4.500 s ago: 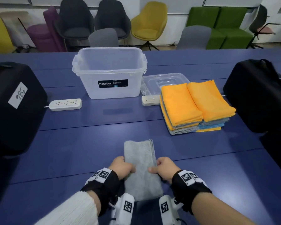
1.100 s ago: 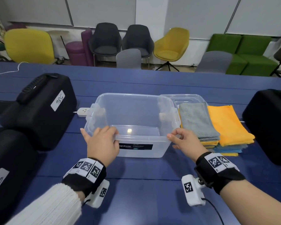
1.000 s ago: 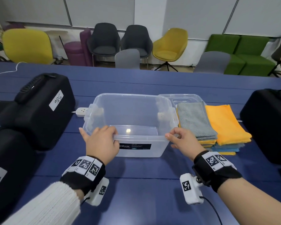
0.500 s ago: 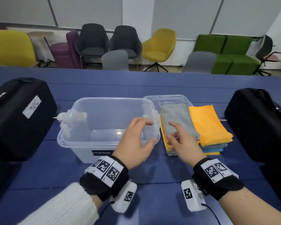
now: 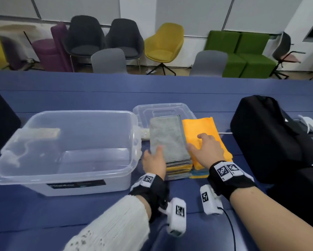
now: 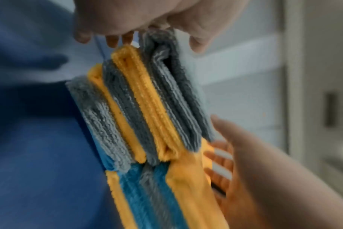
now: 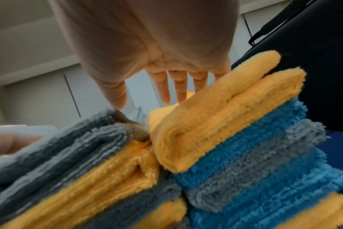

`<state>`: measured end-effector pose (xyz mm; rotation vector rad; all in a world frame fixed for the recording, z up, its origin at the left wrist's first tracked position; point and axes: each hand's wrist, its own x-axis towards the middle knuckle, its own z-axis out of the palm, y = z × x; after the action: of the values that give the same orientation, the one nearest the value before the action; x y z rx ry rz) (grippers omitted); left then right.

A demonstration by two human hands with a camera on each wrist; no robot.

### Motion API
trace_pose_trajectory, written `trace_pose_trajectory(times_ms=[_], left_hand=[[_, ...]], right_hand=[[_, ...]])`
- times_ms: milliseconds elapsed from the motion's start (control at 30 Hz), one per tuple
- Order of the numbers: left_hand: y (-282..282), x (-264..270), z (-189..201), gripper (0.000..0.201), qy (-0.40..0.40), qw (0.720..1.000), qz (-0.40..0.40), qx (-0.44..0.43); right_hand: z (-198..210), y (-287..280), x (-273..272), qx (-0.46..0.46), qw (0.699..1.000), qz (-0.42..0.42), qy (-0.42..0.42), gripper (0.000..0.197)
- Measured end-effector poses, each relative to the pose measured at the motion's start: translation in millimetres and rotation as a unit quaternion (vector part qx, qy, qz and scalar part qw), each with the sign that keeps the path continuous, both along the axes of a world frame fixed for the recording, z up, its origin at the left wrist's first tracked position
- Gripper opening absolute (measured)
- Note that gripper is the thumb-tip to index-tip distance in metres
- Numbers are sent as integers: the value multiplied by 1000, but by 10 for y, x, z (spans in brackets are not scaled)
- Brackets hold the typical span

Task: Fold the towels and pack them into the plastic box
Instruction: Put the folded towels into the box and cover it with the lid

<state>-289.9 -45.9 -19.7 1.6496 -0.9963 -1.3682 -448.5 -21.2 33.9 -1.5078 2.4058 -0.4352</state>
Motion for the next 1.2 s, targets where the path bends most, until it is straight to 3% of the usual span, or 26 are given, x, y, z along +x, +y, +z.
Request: trace_pose_trajectory(times_ms=[100, 200, 267, 367, 533, 633, 700, 800, 900, 1033, 1133, 1200], left_hand=[[-322, -7, -483, 115, 125, 980, 89, 123], [-622, -4, -1023, 119, 173, 972, 56, 146], [-559, 14, -758, 106, 212, 963, 0, 166], [-365, -24, -213, 60, 344, 923, -56, 165], [-331, -41, -117, 51, 418, 887, -100, 167], [-302, -45, -74, 48, 390, 894, -118, 188], [-284, -55, -69, 67, 369, 900, -132, 190], [-309, -87, -32, 88, 299, 940, -87, 141], [-288, -131, 143, 72, 245, 968, -10, 61], [-273, -153, 324, 66, 212, 977, 13, -28], [-257, -132, 579, 63, 184, 979, 3, -88], [-231, -107, 778, 64, 173, 977, -9, -124]], right_hand=[[-66, -88, -49, 59, 998, 18, 16, 72], [-139, -139, -93, 84, 996, 27, 17, 74], [-178, -158, -117, 96, 995, 30, 14, 76], [-220, -184, -147, 94, 995, 29, 10, 76], [-268, -193, -185, 84, 996, 27, 4, 76], [-287, -191, -197, 78, 997, 29, 5, 74], [-299, -186, -224, 77, 996, 35, 3, 73], [-300, -158, -263, 73, 996, 47, -10, 73], [-274, -142, -295, 52, 997, 42, -45, 75], [-96, -102, -330, -12, 994, 34, -106, 75], [131, -56, -320, -89, 975, 50, -199, 71], [299, -22, -265, -131, 936, 62, -320, 83]])
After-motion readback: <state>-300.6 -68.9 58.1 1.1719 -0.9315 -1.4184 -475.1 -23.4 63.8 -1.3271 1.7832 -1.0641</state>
